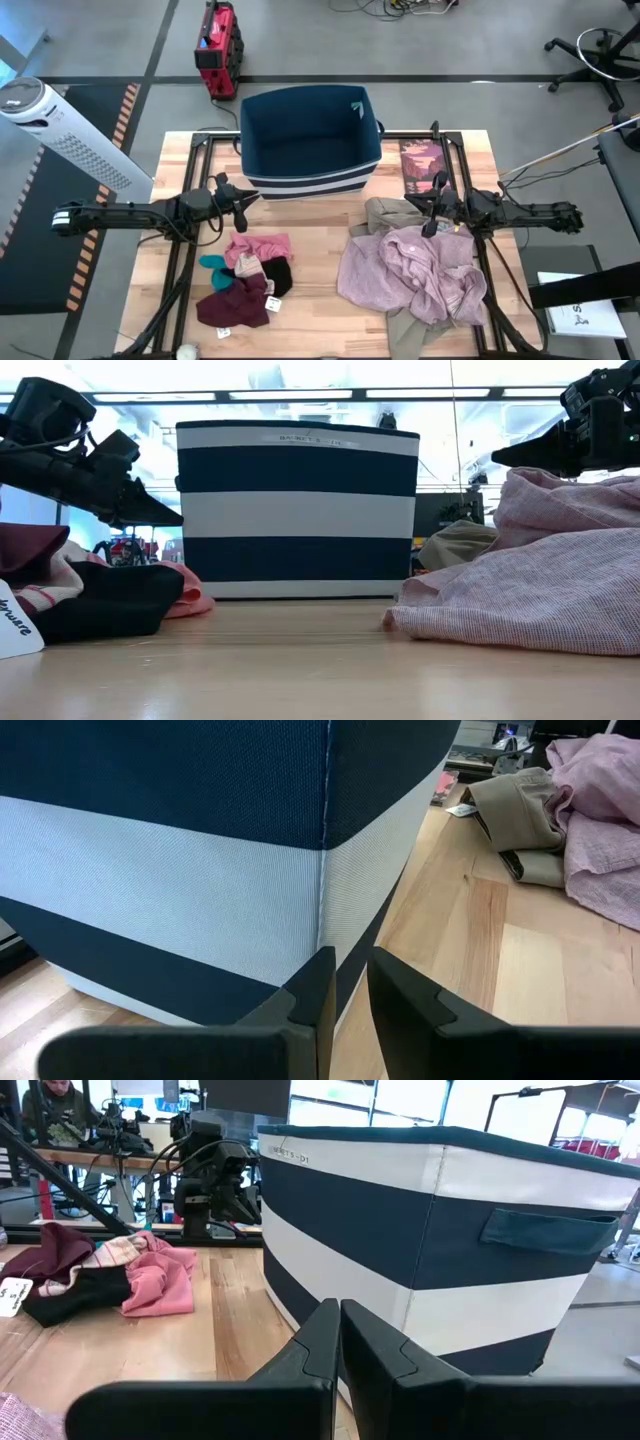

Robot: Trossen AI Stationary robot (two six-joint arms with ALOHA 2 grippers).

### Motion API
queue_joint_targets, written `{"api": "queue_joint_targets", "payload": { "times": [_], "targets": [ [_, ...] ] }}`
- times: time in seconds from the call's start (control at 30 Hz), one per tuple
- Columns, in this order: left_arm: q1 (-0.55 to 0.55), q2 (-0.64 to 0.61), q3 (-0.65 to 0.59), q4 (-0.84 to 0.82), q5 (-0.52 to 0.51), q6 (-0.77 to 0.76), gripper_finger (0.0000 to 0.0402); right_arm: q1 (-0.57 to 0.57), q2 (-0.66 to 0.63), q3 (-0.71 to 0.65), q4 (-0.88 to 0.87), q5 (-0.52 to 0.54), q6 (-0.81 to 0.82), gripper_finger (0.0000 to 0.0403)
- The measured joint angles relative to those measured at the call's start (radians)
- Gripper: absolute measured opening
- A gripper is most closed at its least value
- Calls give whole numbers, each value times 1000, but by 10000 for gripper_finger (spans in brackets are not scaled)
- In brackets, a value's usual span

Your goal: Sort clothes

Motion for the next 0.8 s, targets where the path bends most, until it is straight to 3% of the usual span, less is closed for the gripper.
{"api": "queue_joint_targets", "payload": {
  "times": [0.33, 0.5, 0.8],
  "targets": [
    [0, 0, 0, 0, 0, 0, 50, 0, 0, 0, 90, -1, 4, 0],
    [0, 0, 0, 0, 0, 0, 50, 0, 0, 0, 109, -1, 158, 0],
    [0, 0, 0, 0, 0, 0, 50, 0, 5, 4, 161, -57, 146, 0]
  ]
}}
